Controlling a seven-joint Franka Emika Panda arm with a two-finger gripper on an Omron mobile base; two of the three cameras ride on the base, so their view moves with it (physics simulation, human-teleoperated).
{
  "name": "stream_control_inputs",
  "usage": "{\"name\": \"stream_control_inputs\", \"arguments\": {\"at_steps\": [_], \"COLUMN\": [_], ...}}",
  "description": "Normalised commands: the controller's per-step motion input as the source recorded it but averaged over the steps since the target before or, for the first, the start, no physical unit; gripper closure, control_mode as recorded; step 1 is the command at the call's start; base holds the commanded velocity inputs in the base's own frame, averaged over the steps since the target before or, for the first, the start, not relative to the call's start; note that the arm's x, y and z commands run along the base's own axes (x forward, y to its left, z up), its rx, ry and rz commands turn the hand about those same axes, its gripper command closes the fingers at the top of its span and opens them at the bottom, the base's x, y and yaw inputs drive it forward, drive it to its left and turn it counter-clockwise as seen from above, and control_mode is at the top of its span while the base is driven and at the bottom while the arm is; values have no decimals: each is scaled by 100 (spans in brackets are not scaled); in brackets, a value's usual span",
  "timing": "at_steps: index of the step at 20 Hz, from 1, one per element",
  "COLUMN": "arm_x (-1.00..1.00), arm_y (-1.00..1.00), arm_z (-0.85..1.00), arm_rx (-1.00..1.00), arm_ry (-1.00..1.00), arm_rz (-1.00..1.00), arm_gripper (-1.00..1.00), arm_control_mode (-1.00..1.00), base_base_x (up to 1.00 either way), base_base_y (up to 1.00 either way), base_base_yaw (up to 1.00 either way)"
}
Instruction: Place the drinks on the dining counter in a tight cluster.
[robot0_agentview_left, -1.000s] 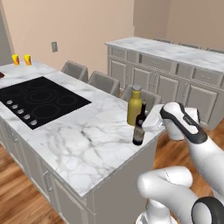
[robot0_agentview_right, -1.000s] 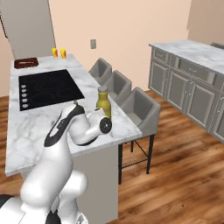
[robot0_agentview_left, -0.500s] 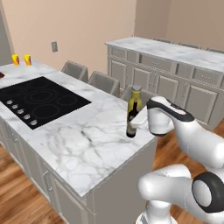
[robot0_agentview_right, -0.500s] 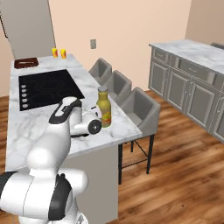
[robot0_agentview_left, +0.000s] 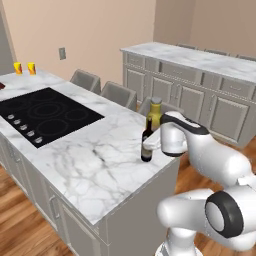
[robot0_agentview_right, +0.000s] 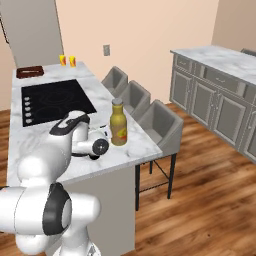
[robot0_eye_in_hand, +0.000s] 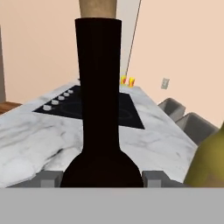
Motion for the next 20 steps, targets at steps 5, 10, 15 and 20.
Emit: {"name": "stream_control_inputs", "arguments": {"at_steps": [5,10,15,20], "arm_x": [43,56,30,13], "arm_y": [0,0,0,0], "arm_z": [0,0,-9,-18], "arm_rx": [0,0,0,0], "arm_ry": [5,0,-6,-11], "arm_rz": [-3,0,0,-2], "arm_gripper": [100,100,100,100], "arm_control_mode": [-100,-100,-100,-100], "base_base_x": [0,0,0,0], "base_base_y": [0,0,0,0], "base_base_yaw": [0,0,0,0]}}
